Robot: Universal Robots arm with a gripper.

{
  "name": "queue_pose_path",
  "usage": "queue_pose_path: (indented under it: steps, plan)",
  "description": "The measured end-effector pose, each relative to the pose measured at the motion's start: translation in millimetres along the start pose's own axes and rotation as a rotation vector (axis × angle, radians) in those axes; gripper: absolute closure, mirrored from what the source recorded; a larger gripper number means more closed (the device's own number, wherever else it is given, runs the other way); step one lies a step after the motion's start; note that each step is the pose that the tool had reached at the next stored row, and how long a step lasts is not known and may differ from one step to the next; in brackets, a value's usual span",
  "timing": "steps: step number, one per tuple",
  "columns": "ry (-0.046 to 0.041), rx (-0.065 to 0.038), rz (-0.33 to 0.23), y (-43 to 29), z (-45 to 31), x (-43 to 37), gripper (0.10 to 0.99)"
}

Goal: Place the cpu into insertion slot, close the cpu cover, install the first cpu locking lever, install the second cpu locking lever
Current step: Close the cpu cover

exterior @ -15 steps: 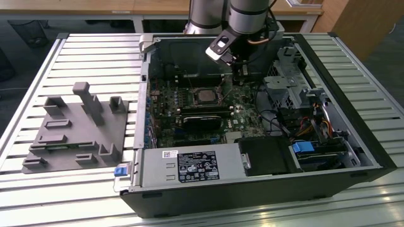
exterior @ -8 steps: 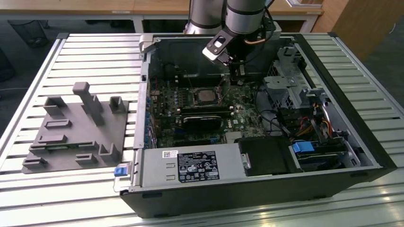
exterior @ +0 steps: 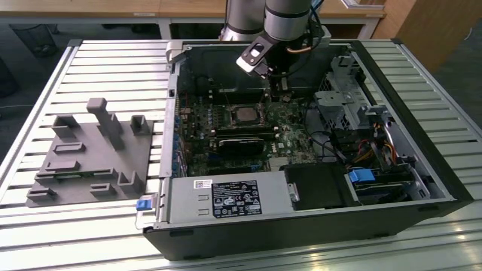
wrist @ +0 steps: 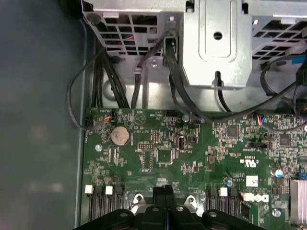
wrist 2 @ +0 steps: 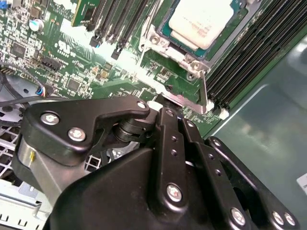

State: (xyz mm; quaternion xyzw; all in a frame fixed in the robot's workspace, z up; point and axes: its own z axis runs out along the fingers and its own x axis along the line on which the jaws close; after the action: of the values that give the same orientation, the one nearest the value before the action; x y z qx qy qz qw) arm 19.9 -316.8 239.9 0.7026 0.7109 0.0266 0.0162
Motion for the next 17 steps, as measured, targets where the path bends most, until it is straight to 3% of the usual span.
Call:
queue_pose_path:
  steps: [17]
  plan:
    - [0.0001,0.0,0.0,-27.3,-1.2,0.3,0.98]
